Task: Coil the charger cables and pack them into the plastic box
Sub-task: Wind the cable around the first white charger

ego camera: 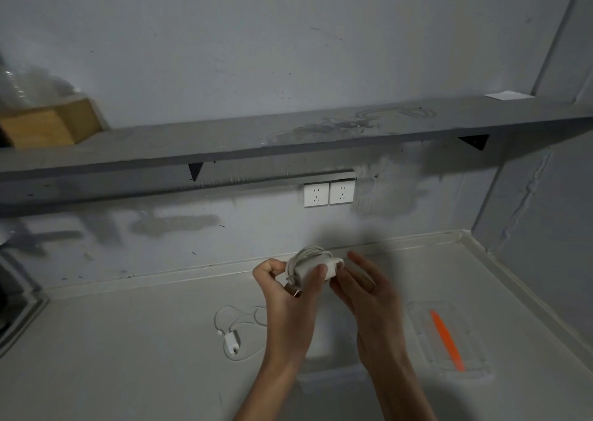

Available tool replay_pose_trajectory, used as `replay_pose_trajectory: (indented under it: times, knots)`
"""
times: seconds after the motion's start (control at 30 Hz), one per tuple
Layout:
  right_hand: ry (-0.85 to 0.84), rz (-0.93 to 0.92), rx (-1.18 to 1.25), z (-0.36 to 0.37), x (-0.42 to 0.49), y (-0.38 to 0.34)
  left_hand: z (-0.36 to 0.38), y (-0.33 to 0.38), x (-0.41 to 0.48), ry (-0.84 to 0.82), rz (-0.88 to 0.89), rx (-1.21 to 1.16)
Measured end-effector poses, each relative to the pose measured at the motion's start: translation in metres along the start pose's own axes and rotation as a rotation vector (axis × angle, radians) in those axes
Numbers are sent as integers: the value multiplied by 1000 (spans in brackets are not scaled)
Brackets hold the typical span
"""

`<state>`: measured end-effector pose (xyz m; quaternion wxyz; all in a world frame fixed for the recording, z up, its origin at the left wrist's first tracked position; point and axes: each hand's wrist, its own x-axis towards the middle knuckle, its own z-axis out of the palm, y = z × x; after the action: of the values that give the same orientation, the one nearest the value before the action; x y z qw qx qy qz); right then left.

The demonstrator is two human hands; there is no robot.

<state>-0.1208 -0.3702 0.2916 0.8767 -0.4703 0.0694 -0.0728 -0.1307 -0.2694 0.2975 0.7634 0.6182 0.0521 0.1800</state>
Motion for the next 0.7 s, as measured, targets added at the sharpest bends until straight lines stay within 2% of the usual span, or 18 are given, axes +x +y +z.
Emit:
replay_pose_trajectory:
  times: [0.2, 0.27, 0.43, 0.7]
  knots:
    - [-11, 85, -6, -1, 20, 8, -1, -13, -4, -14, 27, 136]
    - [-62, 71, -95, -1, 23, 5, -1, -16, -8, -26, 52, 217]
    - [-177, -68, -332, 2, 26, -7, -5, -17, -4, -13, 68, 208]
    - [-160, -83, -711, 14, 37, 2, -22, -27, 1, -34, 199, 378]
